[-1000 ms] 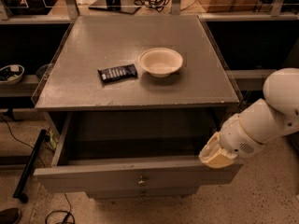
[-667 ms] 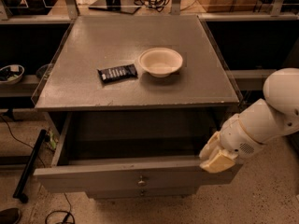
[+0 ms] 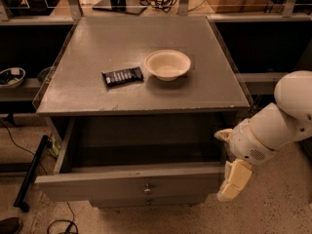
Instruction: Open top drawer
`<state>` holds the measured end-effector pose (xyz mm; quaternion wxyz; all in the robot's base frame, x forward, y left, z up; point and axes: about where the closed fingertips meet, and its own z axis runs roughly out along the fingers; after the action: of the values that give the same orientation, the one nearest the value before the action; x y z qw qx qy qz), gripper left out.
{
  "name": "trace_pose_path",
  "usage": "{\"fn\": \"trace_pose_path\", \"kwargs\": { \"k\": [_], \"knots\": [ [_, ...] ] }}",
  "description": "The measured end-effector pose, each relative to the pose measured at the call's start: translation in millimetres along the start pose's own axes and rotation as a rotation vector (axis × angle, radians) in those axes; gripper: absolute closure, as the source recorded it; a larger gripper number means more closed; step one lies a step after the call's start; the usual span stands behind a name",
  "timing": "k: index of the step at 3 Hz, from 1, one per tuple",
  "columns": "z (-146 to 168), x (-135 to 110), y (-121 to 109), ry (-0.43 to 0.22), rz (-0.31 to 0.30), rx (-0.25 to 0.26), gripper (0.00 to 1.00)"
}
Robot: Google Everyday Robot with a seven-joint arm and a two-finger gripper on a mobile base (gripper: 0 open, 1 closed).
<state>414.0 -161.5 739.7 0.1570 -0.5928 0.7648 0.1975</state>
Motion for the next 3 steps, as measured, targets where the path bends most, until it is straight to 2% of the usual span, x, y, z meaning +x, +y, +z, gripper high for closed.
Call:
{"fn": "trace_pose_path", "kwargs": {
  "k": [1, 3],
  "knots": [
    [6, 10, 3, 0.041, 0.019, -0.028, 0.00],
    [32, 44, 0, 0.072, 0.096, -0.080, 0.00]
  ]
}}
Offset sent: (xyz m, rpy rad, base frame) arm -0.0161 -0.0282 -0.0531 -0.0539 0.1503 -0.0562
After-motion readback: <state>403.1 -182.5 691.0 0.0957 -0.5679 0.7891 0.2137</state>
